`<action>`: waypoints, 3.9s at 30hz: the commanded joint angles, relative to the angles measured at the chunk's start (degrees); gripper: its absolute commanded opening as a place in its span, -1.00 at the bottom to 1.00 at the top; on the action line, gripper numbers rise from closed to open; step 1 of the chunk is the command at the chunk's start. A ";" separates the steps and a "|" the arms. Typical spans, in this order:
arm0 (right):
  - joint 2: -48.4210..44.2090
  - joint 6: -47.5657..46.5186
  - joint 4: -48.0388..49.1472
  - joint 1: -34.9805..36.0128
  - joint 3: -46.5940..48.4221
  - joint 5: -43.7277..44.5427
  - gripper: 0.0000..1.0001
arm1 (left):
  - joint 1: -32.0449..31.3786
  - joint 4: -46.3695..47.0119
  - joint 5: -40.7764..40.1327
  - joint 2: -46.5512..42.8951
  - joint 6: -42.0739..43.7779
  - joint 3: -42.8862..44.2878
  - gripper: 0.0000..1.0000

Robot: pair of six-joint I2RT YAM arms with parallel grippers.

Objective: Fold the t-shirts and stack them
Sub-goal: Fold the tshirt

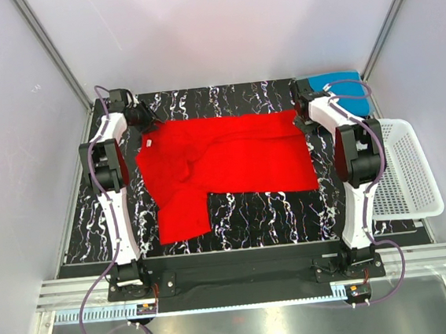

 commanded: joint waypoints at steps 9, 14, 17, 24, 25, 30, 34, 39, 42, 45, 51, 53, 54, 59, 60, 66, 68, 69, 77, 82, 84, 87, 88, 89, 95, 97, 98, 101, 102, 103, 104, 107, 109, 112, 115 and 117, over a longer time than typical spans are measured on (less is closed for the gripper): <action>-4.11 -0.76 3.14 -0.45 -4.03 0.97 -1.00 | 0.19 -2.71 -2.13 3.09 0.90 2.22 -0.07; -4.47 -0.85 4.02 -0.45 -5.35 0.54 -1.00 | 0.28 -3.15 -2.40 3.18 0.73 2.49 -0.07; -4.20 -1.37 5.33 -0.45 -5.53 -2.09 -1.00 | 0.28 -3.32 -2.31 3.18 0.73 2.40 -0.07; -2.88 -5.76 0.95 -0.36 1.85 -5.00 -0.47 | 0.19 -2.18 -1.08 2.31 1.43 0.91 -0.06; -3.32 -6.03 1.12 -0.45 2.55 -5.09 -0.46 | 0.28 -2.18 -0.91 2.22 1.52 0.82 -0.06; -3.33 -8.66 6.46 -0.45 3.35 -9.29 -0.52 | 0.19 -1.83 -0.03 2.13 1.61 0.47 -0.05; 2.28 -12.79 8.59 -0.45 8.42 -12.82 -0.63 | 0.28 -1.83 0.24 2.22 1.70 0.55 -0.05; 10.37 -20.51 4.91 -0.88 18.10 -10.02 -0.72 | 0.28 -2.79 0.06 2.48 1.87 1.26 -0.04; 14.25 -22.11 4.37 -1.32 22.33 -8.70 -0.77 | 0.63 -3.58 -0.46 2.57 1.70 1.26 -0.03; 17.94 -21.50 1.14 -2.11 25.93 -7.47 -0.79 | 1.16 -4.99 -1.34 3.18 1.17 1.78 -0.03; 21.99 -20.27 -2.39 -4.40 29.72 -5.36 -0.82 | 2.30 -7.53 -2.83 3.45 0.73 2.49 -0.04; 22.25 -19.74 -2.92 -4.84 30.07 -5.18 -0.83 | 2.83 -7.45 -4.67 2.66 0.29 1.35 -0.04; 22.17 -19.57 -2.84 -4.84 29.98 -4.39 -0.83 | 3.18 -6.84 -5.29 2.39 -0.32 0.91 -0.04; 23.40 -18.34 -4.86 -5.11 32.00 -4.12 -0.86 | 3.45 -5.43 -8.72 1.34 -3.30 -0.76 -0.05; 23.48 -18.51 -4.86 -5.02 32.18 -4.38 -0.86 | 3.45 -4.74 -8.81 1.25 -3.66 -1.03 -0.05; 21.64 -22.11 -1.70 -5.10 32.35 -8.95 -0.76 | 3.53 1.87 6.82 0.73 -5.95 -1.21 0.03; 19.45 -23.60 -1.34 -5.10 32.88 -11.92 -0.68 | 3.53 2.65 8.32 -2.34 -5.16 -1.81 0.06; 18.40 -24.04 -0.91 -5.02 32.53 -13.08 -0.65 | 3.62 3.18 8.15 -3.92 -4.81 -2.60 0.07; 1.61 -25.02 3.92 -1.60 21.30 -22.57 -0.41 | 2.83 -0.26 -5.91 -23.17 2.66 -17.79 0.13; -5.68 -24.14 7.87 5.87 12.42 -29.86 -0.18 | 1.69 0.54 -5.92 -32.21 1.96 -32.28 0.14; -7.71 -23.00 11.65 11.23 8.21 -33.03 -0.11 | 1.07 1.85 -3.13 -35.73 0.82 -39.04 0.11; -7.90 -20.80 14.56 17.90 5.20 -33.92 -0.05 | 0.37 5.90 -1.34 -41.00 -0.68 -47.93 0.07; -7.63 -20.36 14.91 19.14 4.76 -33.83 -0.04 | -0.07 5.91 -2.21 -41.98 -0.33 -49.27 0.07; -7.19 -19.40 16.57 20.37 4.32 -34.96 -0.03 | -0.59 5.30 -2.92 -42.78 0.63 -50.41 0.07; -1.84 -17.64 23.44 30.13 3.08 -37.34 0.15 | -0.25 6.78 -4.60 -47.62 -1.55 -57.01 0.06; 1.40 -16.67 23.53 32.58 4.49 -38.31 0.24 | 0.54 6.35 -3.02 -47.53 -1.82 -57.02 0.06; 2.29 -16.14 23.62 33.21 5.54 -38.49 0.26 | 0.98 5.39 -3.19 -47.53 -1.65 -56.93 0.06; 4.93 -14.13 24.67 35.49 6.78 -38.14 0.32 | 2.12 4.85 -4.77 -48.67 -0.94 -57.54 0.07; 5.98 -13.60 24.85 35.85 7.47 -37.70 0.34 | 2.39 5.29 -4.77 -49.46 -1.03 -58.41 0.08; 6.52 -12.55 25.02 36.29 7.92 -37.44 0.35 | 2.83 5.73 -4.51 -49.81 -1.20 -59.03 0.08; 7.13 -11.93 25.02 36.81 8.88 -37.35 0.36 | 3.87 6.86 -4.33 -50.25 -2.25 -59.65 0.08; 9.24 -9.55 25.02 37.61 10.47 -36.38 0.38 | 5.81 9.33 -1.88 -50.69 -4.36 -61.58 0.08; 9.95 -7.28 26.42 37.78 10.30 -36.20 0.37 | 5.99 9.51 -0.73 -50.52 -4.54 -61.67 0.08; 11.18 -4.55 28.27 37.78 10.82 -36.46 0.36 | 6.17 9.60 0.58 -50.25 -4.46 -61.32 0.08; 12.32 -2.35 28.71 37.78 11.96 -36.11 0.31 | 6.17 10.21 2.25 -50.25 -4.63 -61.58 0.08; 12.76 -1.38 29.68 37.61 12.49 -36.29 0.25 | 6.17 10.21 3.22 -50.17 -4.37 -61.85 0.08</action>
